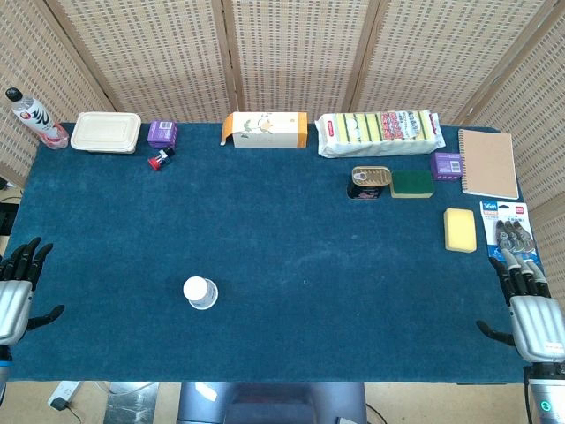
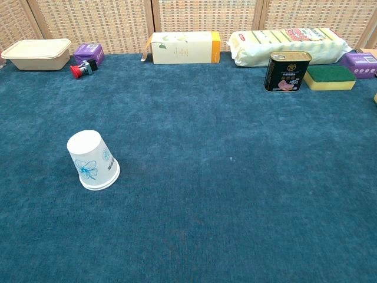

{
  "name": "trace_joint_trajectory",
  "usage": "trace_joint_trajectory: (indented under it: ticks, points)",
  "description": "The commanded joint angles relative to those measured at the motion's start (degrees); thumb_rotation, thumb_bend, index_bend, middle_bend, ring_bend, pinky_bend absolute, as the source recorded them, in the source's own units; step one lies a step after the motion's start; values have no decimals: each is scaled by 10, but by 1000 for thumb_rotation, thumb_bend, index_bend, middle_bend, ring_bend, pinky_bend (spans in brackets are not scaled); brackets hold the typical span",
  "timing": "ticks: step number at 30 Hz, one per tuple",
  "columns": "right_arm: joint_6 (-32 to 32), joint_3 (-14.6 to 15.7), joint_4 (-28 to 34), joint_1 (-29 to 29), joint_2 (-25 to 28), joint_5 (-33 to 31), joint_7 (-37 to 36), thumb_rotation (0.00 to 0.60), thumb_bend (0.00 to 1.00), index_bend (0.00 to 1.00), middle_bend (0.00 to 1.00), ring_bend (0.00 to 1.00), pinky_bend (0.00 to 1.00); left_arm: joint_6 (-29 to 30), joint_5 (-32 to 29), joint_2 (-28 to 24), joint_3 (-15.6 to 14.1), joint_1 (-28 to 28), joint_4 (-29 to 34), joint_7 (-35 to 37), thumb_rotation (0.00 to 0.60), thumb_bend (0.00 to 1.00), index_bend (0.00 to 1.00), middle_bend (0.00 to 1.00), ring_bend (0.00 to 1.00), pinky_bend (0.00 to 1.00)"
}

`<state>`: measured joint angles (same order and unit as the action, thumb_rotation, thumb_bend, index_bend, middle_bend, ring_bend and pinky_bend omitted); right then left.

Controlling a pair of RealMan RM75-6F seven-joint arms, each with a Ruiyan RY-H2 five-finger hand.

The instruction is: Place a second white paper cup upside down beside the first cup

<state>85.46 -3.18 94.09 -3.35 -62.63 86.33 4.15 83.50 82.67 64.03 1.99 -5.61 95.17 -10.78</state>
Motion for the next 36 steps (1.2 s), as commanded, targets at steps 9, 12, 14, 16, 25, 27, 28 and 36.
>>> trace_joint_trajectory:
  ticks: [9, 12, 14, 16, 25, 27, 28, 36]
  points:
    - [4, 0, 3, 4, 3, -3, -1, 600, 0, 60, 0, 0, 0, -33, 20, -16, -9, -18, 17, 30, 600, 173, 0, 0, 0, 142]
    - [6, -2, 5, 4, 6, -3, -4, 600, 0, 60, 0, 0, 0, -54, 46, -26, -12, -35, 28, 58, 600, 174, 0, 0, 0, 142]
    - [5, -2, 6, 4, 8, -2, -7, 600, 0, 60, 0, 0, 0, -63, 61, -33, -10, -48, 39, 66, 600, 173, 0, 0, 0, 142]
    - [5, -2, 7, 4, 9, -3, -9, 600, 0, 60, 0, 0, 0, -67, 73, -38, -5, -60, 49, 59, 600, 174, 0, 5, 0, 142]
    - [7, -1, 9, 7, 16, -1, -21, 600, 0, 60, 0, 0, 0, -169, 69, -32, 19, -144, 98, -14, 600, 200, 33, 179, 158, 329]
    - [7, -1, 9, 7, 17, -1, -24, 600, 0, 60, 0, 0, 0, -201, 49, -29, 26, -165, 112, -34, 600, 205, 118, 179, 132, 301]
    - [7, -1, 10, 7, 18, -1, -25, 600, 0, 60, 0, 0, 0, -214, 38, -27, 28, -173, 117, -45, 600, 205, 137, 175, 115, 289]
    - [7, -1, 11, 8, 22, 0, -34, 600, 0, 60, 0, 0, 0, -306, -74, -17, 35, -231, 162, -147, 600, 200, 128, 36, 1, 192]
